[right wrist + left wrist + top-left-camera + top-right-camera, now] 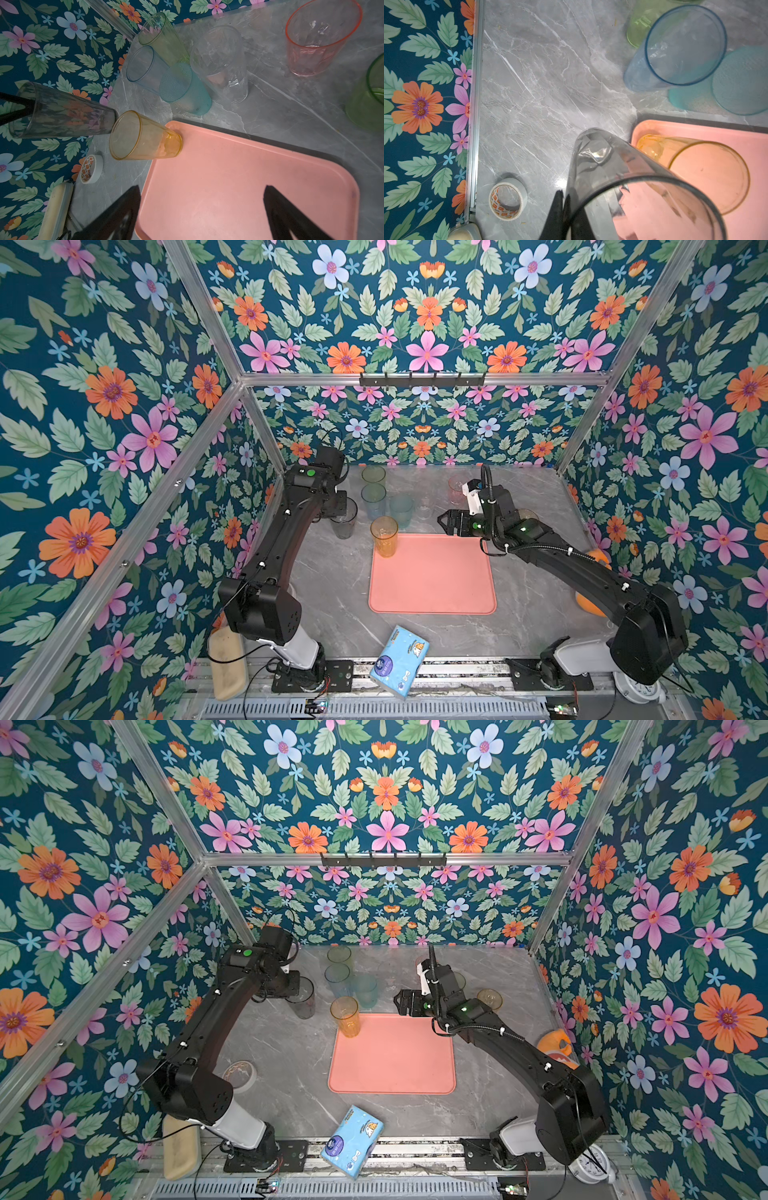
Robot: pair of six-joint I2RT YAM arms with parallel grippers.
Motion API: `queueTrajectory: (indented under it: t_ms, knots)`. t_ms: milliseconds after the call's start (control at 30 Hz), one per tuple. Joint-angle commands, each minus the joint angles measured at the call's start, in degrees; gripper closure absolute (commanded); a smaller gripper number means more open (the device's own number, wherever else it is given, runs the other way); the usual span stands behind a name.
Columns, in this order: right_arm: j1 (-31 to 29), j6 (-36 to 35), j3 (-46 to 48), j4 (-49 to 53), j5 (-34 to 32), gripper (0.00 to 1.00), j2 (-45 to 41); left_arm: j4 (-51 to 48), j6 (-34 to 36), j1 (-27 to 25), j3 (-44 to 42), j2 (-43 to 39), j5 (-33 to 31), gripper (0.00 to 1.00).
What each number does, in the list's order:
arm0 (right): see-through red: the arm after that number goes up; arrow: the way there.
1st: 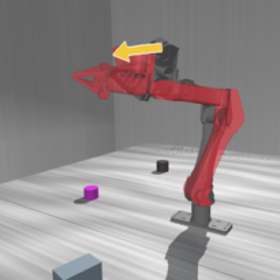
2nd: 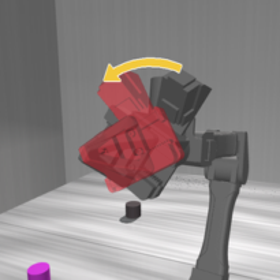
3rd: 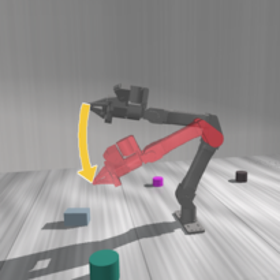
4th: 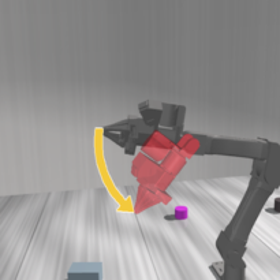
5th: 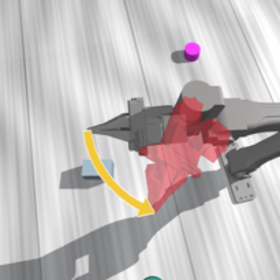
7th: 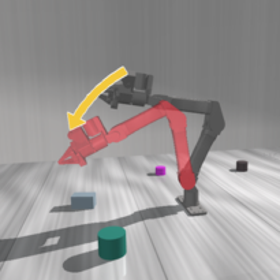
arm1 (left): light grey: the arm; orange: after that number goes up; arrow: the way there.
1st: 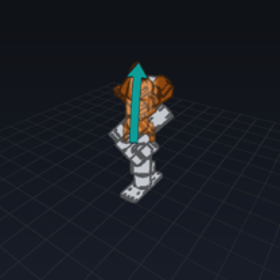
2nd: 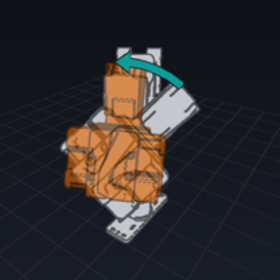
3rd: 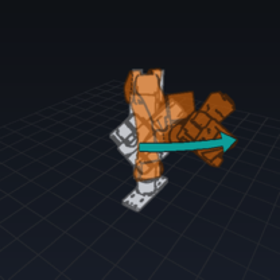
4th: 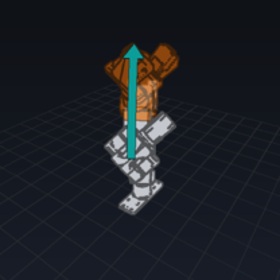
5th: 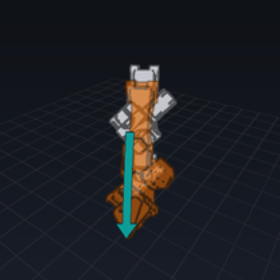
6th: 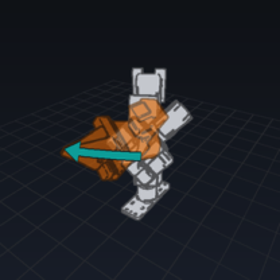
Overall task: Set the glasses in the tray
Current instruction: 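Lift the dark grey glass and carry it toward the pink tray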
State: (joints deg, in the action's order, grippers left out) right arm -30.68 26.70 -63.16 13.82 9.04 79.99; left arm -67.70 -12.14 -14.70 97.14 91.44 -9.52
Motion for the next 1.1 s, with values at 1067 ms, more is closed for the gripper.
queueTrajectory:
  t_ms: [1067]
  knots:
    - [0.2, 0.8, -0.3, -0.4, 0.5, 0.06, 0.5, 5.5, -3.6, -8.3, -21.1, -14.3, 7.8, 1.0]
